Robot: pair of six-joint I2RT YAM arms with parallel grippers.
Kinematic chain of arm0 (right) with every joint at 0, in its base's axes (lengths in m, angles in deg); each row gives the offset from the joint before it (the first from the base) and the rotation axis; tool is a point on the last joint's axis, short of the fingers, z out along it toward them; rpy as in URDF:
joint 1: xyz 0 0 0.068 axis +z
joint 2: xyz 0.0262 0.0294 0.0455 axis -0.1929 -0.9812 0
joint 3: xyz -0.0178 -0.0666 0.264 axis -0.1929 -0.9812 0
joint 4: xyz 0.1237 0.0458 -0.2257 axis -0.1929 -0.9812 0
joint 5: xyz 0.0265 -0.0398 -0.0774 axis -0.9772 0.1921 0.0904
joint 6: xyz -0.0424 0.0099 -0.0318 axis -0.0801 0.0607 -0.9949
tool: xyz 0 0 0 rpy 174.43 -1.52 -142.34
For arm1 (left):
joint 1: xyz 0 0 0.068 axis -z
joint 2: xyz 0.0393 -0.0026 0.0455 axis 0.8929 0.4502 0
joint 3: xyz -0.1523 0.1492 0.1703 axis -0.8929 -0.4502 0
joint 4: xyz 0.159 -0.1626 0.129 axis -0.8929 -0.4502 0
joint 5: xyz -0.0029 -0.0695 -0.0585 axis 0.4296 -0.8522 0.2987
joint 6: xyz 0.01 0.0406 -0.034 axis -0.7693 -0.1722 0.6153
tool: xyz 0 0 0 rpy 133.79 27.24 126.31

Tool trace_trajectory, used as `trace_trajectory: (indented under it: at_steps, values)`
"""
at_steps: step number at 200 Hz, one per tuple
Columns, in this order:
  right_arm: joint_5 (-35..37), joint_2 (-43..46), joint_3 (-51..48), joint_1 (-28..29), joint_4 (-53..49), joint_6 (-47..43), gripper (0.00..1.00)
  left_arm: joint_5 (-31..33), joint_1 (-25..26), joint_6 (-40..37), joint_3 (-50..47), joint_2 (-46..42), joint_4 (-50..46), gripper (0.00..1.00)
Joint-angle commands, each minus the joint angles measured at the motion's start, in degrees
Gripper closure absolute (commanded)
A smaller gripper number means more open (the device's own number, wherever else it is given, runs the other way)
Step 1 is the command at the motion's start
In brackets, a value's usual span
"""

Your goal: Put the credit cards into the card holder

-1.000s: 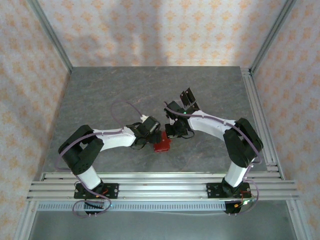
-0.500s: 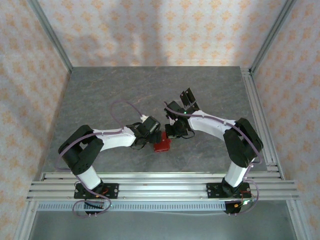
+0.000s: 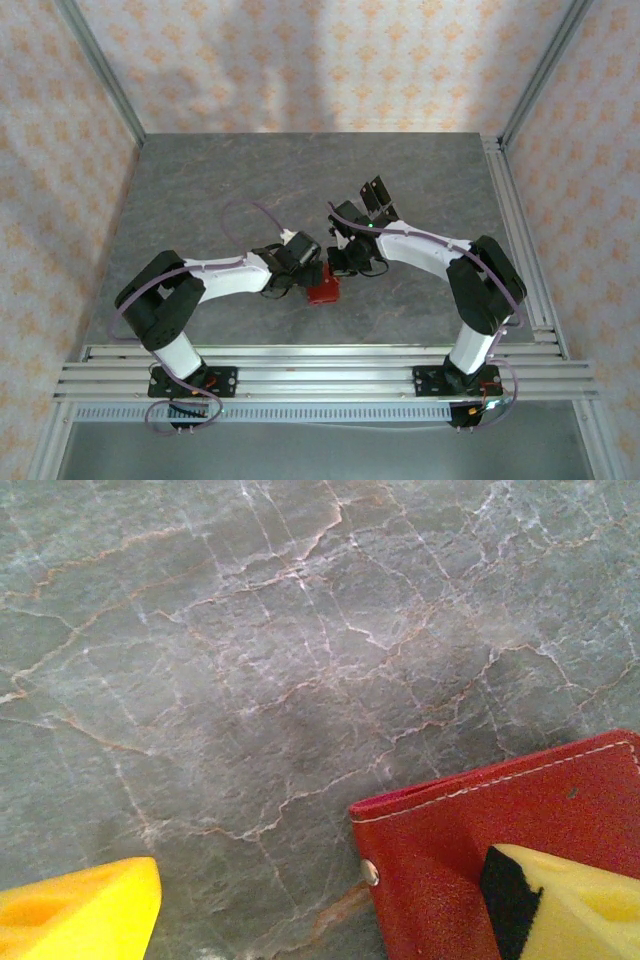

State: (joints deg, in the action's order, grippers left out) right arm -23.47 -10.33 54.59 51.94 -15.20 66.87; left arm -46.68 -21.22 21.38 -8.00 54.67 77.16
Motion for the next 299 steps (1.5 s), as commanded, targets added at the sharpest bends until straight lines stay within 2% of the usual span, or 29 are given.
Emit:
trace_trajectory:
  at_steps: [1, 52, 120, 299]
  values:
    - [-0.65, 1.04, -0.67, -0.21, 0.97, 0.66, 1.00, 3.32, 0.50, 0.79, 0.23, -2.53, -2.79, 0.14]
    - [-2.48, 0.47, -0.93, -0.21, 2.00, 0.85, 1.00, 3.85, 0.52, 1.42, -1.87, -2.78, -1.91, 0.14]
    - [-4.19, -0.88, -0.67, -0.12, 3.23, 1.20, 1.00, 3.08, 0.52, 2.48, -4.48, -1.18, 0.97, 0.20]
    - [-5.70, -4.58, 2.19, 0.38, 4.74, 2.17, 1.00, 1.49, 0.60, 3.36, -5.63, 0.38, 3.76, 0.24]
